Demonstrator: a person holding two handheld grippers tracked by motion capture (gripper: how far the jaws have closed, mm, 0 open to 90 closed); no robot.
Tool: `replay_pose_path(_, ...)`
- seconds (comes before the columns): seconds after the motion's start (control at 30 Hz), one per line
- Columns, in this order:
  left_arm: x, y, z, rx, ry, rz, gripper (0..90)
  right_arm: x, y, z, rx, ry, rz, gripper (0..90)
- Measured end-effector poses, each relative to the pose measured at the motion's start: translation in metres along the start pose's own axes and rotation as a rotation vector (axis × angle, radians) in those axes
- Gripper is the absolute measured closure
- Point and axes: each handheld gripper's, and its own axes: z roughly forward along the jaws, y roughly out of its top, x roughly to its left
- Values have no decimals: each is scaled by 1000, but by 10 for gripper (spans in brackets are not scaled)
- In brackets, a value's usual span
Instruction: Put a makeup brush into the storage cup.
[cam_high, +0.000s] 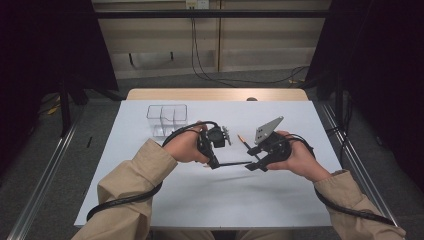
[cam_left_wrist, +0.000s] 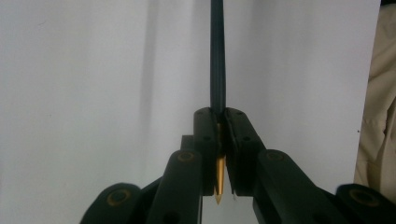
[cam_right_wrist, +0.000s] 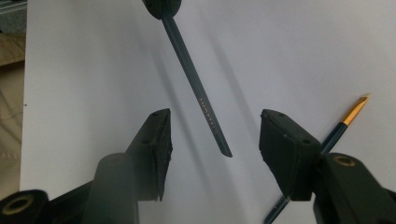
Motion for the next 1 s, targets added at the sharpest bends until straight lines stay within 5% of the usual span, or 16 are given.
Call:
replay_pose_path(0.37,0,1,4,9,-5,7,840,3,8,6,6,44,-28,542)
replay_pose_path(1.0,-4,3,1,-8,-21,34,840,7,11,28,99,109,-71,721)
